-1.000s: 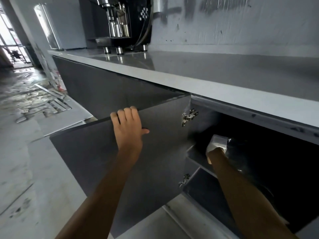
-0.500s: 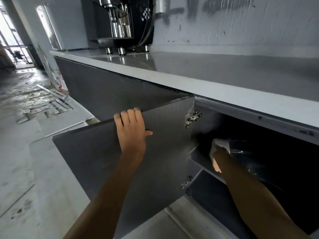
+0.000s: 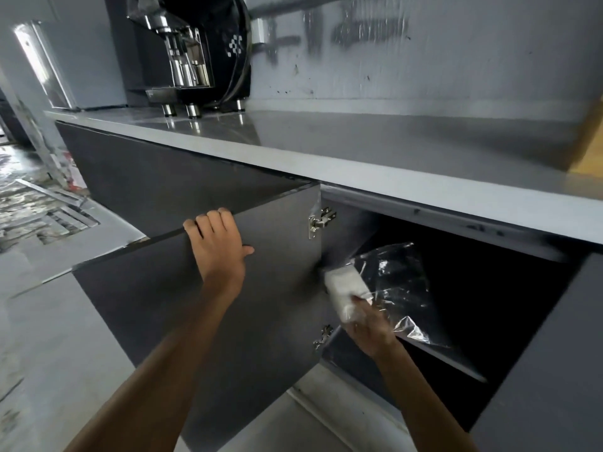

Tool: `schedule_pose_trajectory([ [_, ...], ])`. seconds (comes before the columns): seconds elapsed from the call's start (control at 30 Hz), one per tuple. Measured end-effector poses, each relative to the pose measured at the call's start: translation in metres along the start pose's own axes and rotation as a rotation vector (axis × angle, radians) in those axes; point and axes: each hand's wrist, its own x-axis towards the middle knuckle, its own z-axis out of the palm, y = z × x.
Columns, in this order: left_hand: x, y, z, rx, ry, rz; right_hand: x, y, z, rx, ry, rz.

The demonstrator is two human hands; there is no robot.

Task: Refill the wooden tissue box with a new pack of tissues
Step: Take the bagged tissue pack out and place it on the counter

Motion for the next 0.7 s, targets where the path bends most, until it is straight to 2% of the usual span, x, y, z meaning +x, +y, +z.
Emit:
schedule_pose_trajectory([
  [0.1,-0.012,0.002,-0.009,0.033,-0.033,0.008,-0.071,0.006,0.008,-0.049,-0.205,0.030],
  [0.2,-0.020,0.004,-0.031,0.092,-0.098,0.045,-0.139,-0.007,0.008,-0.195,-0.258,-0.096],
  [0.33,-0.017,0.004,-0.068,0.057,-0.342,0.141,-0.211,-0.076,0.014,-0.403,-0.395,-0.348],
  [0.47,-0.002,0.002,-0.105,-0.021,-0.601,0.313,-0.257,-0.161,0.020,-0.647,-0.321,-0.630],
  [0.53,0.006,-0.001,-0.116,-0.186,-0.839,0.332,-0.257,-0.202,0.015,-0.744,-0.207,-0.753],
  [0.6,0.004,-0.002,-0.119,-0.583,-1.101,0.199,-0.248,-0.239,0.006,-0.742,-0.062,-0.839],
  [0.63,-0.005,-0.001,-0.121,-0.786,-1.190,0.102,-0.240,-0.259,-0.002,-0.708,-0.007,-0.844],
  [0.7,-0.033,0.009,-0.128,-1.053,-1.274,0.026,-0.226,-0.294,-0.015,-0.673,0.083,-0.800],
])
